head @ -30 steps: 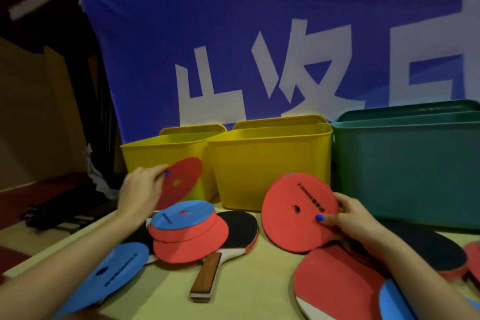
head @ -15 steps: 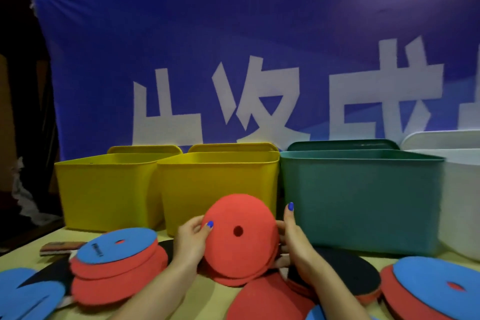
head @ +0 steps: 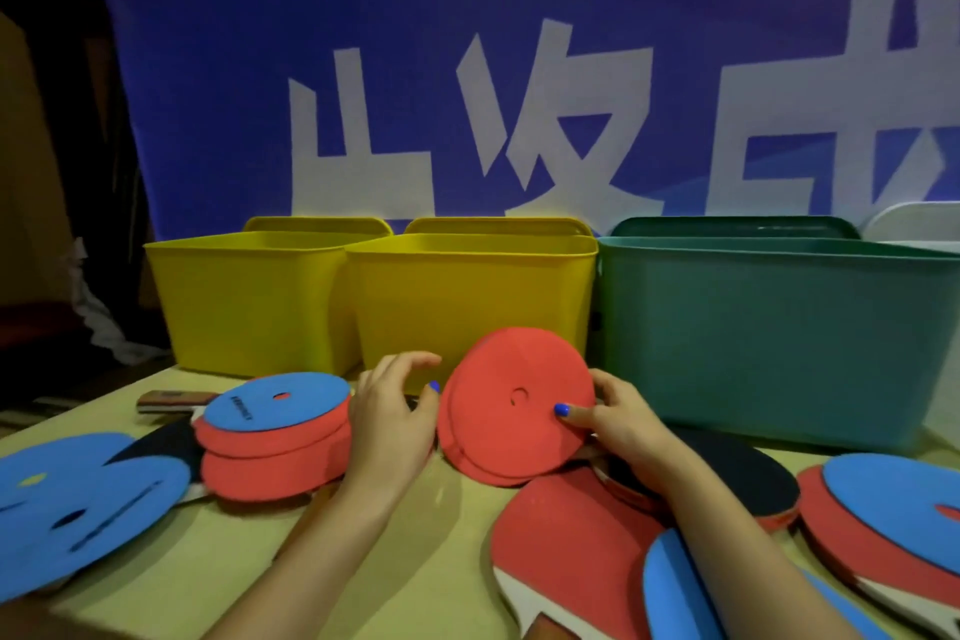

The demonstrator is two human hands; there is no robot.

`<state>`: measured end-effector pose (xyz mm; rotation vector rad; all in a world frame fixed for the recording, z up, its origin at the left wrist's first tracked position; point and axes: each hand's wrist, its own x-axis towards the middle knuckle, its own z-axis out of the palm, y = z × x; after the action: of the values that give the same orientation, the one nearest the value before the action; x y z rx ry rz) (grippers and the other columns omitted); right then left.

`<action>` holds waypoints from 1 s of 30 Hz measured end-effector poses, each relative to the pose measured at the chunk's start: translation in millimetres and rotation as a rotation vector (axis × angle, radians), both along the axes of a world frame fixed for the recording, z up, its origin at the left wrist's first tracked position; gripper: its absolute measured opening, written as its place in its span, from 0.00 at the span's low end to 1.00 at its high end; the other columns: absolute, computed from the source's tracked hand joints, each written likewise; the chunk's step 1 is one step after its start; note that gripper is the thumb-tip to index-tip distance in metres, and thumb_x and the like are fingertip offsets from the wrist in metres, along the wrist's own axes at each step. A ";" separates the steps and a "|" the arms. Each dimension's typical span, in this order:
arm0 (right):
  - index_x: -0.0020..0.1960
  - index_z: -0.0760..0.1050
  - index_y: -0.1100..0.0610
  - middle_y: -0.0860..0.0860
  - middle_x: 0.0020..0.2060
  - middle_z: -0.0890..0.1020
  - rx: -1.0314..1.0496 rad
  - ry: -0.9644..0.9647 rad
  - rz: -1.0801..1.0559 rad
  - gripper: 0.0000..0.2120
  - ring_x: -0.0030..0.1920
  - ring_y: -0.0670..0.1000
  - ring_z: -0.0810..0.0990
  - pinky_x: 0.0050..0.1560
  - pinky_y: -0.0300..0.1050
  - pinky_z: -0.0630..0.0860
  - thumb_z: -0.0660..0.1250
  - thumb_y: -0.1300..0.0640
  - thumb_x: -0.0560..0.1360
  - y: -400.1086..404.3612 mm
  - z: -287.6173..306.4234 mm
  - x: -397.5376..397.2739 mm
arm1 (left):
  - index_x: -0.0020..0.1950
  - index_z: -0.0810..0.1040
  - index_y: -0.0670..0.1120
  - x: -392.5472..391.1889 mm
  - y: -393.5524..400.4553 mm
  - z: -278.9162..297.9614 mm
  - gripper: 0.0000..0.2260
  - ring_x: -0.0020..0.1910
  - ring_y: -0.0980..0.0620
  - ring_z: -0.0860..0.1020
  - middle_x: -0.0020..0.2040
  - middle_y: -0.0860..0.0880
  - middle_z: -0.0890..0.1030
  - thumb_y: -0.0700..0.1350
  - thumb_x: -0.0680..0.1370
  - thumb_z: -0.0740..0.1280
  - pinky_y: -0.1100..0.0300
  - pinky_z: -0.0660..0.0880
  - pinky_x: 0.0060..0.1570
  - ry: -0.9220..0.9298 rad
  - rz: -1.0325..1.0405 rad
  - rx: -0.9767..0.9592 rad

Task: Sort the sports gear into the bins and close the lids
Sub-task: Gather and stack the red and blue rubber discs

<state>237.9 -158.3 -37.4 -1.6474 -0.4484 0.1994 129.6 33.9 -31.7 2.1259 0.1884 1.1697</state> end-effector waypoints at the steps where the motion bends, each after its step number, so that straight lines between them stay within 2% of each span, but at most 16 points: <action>1: 0.60 0.70 0.60 0.57 0.41 0.80 -0.010 -0.006 0.002 0.15 0.33 0.58 0.82 0.34 0.62 0.80 0.66 0.68 0.75 -0.7 0.5 -1.0 | 0.46 0.76 0.58 -8.9 -0.5 1.3 0.08 0.52 0.48 0.77 0.47 0.58 0.79 0.49 0.69 0.61 0.49 0.72 0.53 -0.009 -0.034 0.020; 2: 0.61 0.69 0.60 0.57 0.39 0.79 -0.028 -0.015 0.005 0.15 0.28 0.55 0.81 0.23 0.50 0.77 0.65 0.67 0.75 -0.5 1.4 -3.2 | 0.45 0.74 0.60 -20.0 1.2 1.0 0.07 0.52 0.50 0.77 0.46 0.61 0.78 0.52 0.69 0.60 0.48 0.72 0.52 -0.006 -0.051 0.055; 3: 0.61 0.69 0.61 0.57 0.37 0.78 -0.042 -0.026 -0.001 0.15 0.23 0.52 0.79 0.16 0.41 0.71 0.65 0.67 0.75 -1.4 2.0 -4.5 | 0.45 0.74 0.61 -31.4 3.7 0.7 0.08 0.51 0.52 0.77 0.46 0.64 0.77 0.54 0.69 0.59 0.48 0.72 0.52 0.002 -0.050 0.097; 5: 0.61 0.69 0.61 0.57 0.35 0.76 -0.060 -0.045 -0.018 0.15 0.18 0.49 0.74 0.13 0.36 0.64 0.64 0.68 0.76 -1.2 1.1 -3.3 | 0.45 0.75 0.60 -56.3 16.1 -1.6 0.09 0.51 0.55 0.75 0.46 0.65 0.77 0.56 0.69 0.57 0.50 0.71 0.53 0.029 -0.014 0.155; 7: 0.60 0.69 0.61 0.57 0.33 0.75 -0.069 -0.072 -0.029 0.15 0.16 0.48 0.71 0.13 0.35 0.62 0.64 0.69 0.76 -0.7 0.9 -3.2 | 0.48 0.76 0.58 -80.9 34.9 -3.9 0.12 0.53 0.58 0.73 0.47 0.63 0.77 0.58 0.71 0.56 0.55 0.68 0.55 0.098 0.051 0.187; 10: 0.60 0.69 0.60 0.57 0.33 0.75 -0.076 -0.101 -0.039 0.15 0.14 0.47 0.68 0.13 0.35 0.62 0.64 0.69 0.75 0.7 -0.2 -4.5 | 0.54 0.79 0.51 -120.3 72.2 -10.6 0.22 0.55 0.54 0.73 0.49 0.57 0.77 0.60 0.75 0.51 0.55 0.66 0.56 0.241 0.201 0.305; 12: 0.60 0.70 0.60 0.57 0.34 0.75 -0.087 -0.129 -0.054 0.15 0.14 0.48 0.67 0.13 0.36 0.62 0.65 0.69 0.75 1.2 0.5 -6.1 | 0.55 0.79 0.49 -146.6 95.2 -17.4 0.25 0.56 0.51 0.74 0.50 0.54 0.78 0.60 0.74 0.49 0.55 0.65 0.55 0.321 0.283 0.373; 15: 0.59 0.70 0.59 0.58 0.36 0.76 -0.080 -0.148 -0.061 0.14 0.18 0.51 0.68 0.15 0.37 0.63 0.65 0.68 0.75 0.8 1.3 -8.6 | 0.55 0.80 0.49 -179.9 121.7 -30.6 0.23 0.57 0.47 0.76 0.53 0.52 0.80 0.55 0.71 0.52 0.51 0.66 0.57 0.420 0.353 0.398; 19: 0.60 0.70 0.58 0.57 0.37 0.77 -0.078 -0.150 -0.063 0.15 0.25 0.54 0.70 0.17 0.40 0.65 0.65 0.68 0.75 -0.3 2.5 -12.4 | 0.66 0.75 0.47 -205.9 139.5 -46.0 0.24 0.64 0.48 0.72 0.63 0.51 0.77 0.51 0.71 0.59 0.47 0.66 0.64 0.526 0.414 0.415; 21: 0.60 0.70 0.58 0.57 0.38 0.77 -0.078 -0.153 -0.063 0.15 0.29 0.56 0.72 0.24 0.45 0.69 0.65 0.67 0.75 -0.2 2.1 -13.8 | 0.67 0.74 0.46 -212.0 144.9 -48.0 0.20 0.65 0.47 0.72 0.64 0.49 0.77 0.45 0.74 0.66 0.48 0.66 0.64 0.524 0.469 0.379; 23: 0.61 0.70 0.58 0.56 0.40 0.78 -0.080 -0.150 -0.065 0.15 0.34 0.57 0.75 0.35 0.54 0.72 0.65 0.67 0.75 0.7 2.0 -14.7 | 0.61 0.79 0.46 -214.3 149.3 -46.2 0.15 0.60 0.46 0.76 0.58 0.49 0.81 0.41 0.74 0.70 0.49 0.69 0.59 0.500 0.521 0.364; 25: 0.61 0.70 0.59 0.56 0.42 0.79 -0.074 -0.135 -0.065 0.15 0.36 0.58 0.76 0.40 0.58 0.72 0.65 0.67 0.75 0.7 1.5 -13.2 | 0.55 0.82 0.46 -212.8 152.0 -43.4 0.11 0.54 0.46 0.79 0.51 0.50 0.84 0.41 0.73 0.71 0.49 0.71 0.52 0.451 0.554 0.403; 26: 0.61 0.70 0.59 0.56 0.42 0.79 -0.070 -0.124 -0.063 0.15 0.36 0.58 0.77 0.39 0.57 0.73 0.65 0.67 0.76 1.2 0.8 -13.2 | 0.54 0.83 0.46 -211.8 152.8 -42.4 0.10 0.52 0.45 0.80 0.49 0.49 0.84 0.40 0.73 0.72 0.49 0.71 0.49 0.409 0.565 0.412; 28: 0.62 0.70 0.59 0.56 0.43 0.79 -0.065 -0.113 -0.061 0.16 0.34 0.56 0.77 0.32 0.47 0.74 0.65 0.67 0.76 0.7 1.5 -14.4 | 0.52 0.83 0.44 -206.4 153.1 -38.3 0.07 0.49 0.43 0.81 0.47 0.47 0.85 0.39 0.74 0.71 0.47 0.72 0.46 0.295 0.587 0.396; 30: 0.62 0.70 0.59 0.57 0.42 0.80 -0.061 -0.100 -0.055 0.15 0.28 0.52 0.76 0.24 0.41 0.70 0.65 0.67 0.76 0.8 0.6 -15.3 | 0.51 0.83 0.41 -196.0 148.0 -28.8 0.08 0.46 0.41 0.80 0.45 0.45 0.84 0.41 0.76 0.67 0.46 0.73 0.44 0.161 0.576 0.338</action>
<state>222.6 -157.4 -36.8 -1.7332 -0.4760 0.0908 -66.5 182.0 -60.5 2.5591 0.7652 1.4239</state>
